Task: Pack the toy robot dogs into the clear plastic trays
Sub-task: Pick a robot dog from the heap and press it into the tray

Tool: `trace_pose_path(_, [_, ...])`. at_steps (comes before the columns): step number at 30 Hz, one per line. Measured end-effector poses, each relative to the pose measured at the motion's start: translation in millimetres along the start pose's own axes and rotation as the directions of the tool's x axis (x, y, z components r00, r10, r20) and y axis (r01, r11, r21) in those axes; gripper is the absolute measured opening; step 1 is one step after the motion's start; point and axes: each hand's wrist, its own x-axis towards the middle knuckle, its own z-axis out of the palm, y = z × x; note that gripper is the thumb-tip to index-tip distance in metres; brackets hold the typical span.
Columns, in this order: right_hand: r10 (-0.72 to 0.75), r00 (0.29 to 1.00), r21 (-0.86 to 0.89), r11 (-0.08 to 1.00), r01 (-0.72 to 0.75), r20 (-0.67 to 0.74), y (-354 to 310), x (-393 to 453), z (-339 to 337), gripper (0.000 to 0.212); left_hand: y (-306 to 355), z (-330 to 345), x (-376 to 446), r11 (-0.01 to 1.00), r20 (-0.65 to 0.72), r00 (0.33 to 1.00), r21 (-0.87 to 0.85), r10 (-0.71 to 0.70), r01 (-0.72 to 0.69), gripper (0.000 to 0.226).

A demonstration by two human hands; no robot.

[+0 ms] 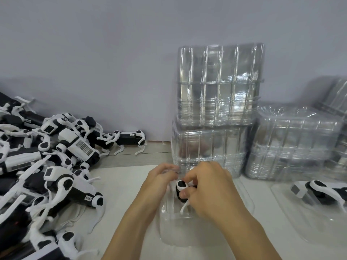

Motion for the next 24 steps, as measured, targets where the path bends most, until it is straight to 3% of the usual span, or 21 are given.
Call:
trace_pose_path(2, [-0.001, 1.000, 0.014, 1.000, 0.002, -0.001, 1.8, 1.5, 0.4, 0.024, -1.4, -5.0, -0.5, 1.000, 0.071, 0.997, -0.009, 0.015, -0.014, 0.040])
trace_pose_path(7, [-0.014, 1.000, 0.033, 0.999, 0.014, 0.012, 9.1, 5.3, 1.0, 0.047, -5.6, -8.0, 1.4, 0.998, 0.079, 0.995, 0.018, 0.066, -0.068, 0.045])
trace_pose_path(10, [-0.046, 0.998, 0.069, 0.997, 0.043, 0.052, 13.4, 5.0, -2.5, 0.039, -6.1, -8.1, 3.0, 0.998, 0.071, 0.996, 0.003, 0.060, -0.061, 0.045])
trace_pose_path(13, [-0.078, 0.992, 0.157, 0.986, 0.062, 0.102, 18.7, 4.3, -14.5, 0.016, -7.0, -8.5, 4.7, 0.998, 0.049, 0.997, -0.004, 0.061, -0.061, 0.031])
trace_pose_path(14, [-0.057, 0.995, 0.194, 0.980, 0.040, 0.086, 22.5, 4.3, -22.1, 0.005, -7.8, -8.6, 5.7, 0.998, 0.039, 0.997, -0.003, 0.064, -0.064, 0.026])
trace_pose_path(16, [0.022, 0.998, 0.203, 0.979, -0.032, 0.054, 38.7, 3.0, -37.6, 0.020, -9.2, -9.1, 7.1, 0.998, 0.029, 0.997, -0.001, 0.065, -0.065, 0.025])
trace_pose_path(18, [0.092, 0.994, 0.190, 0.977, -0.102, 0.063, 53.8, -0.4, -53.9, 0.021, -9.8, -9.3, 7.6, 0.998, 0.027, 0.997, 0.001, 0.069, -0.069, 0.028])
trace_pose_path(24, [0.183, 0.959, 0.132, 0.968, -0.214, 0.216, 68.1, -7.0, -70.4, 0.018, -9.9, -8.9, 8.2, 0.998, 0.036, 0.997, -0.007, 0.070, -0.070, 0.021])
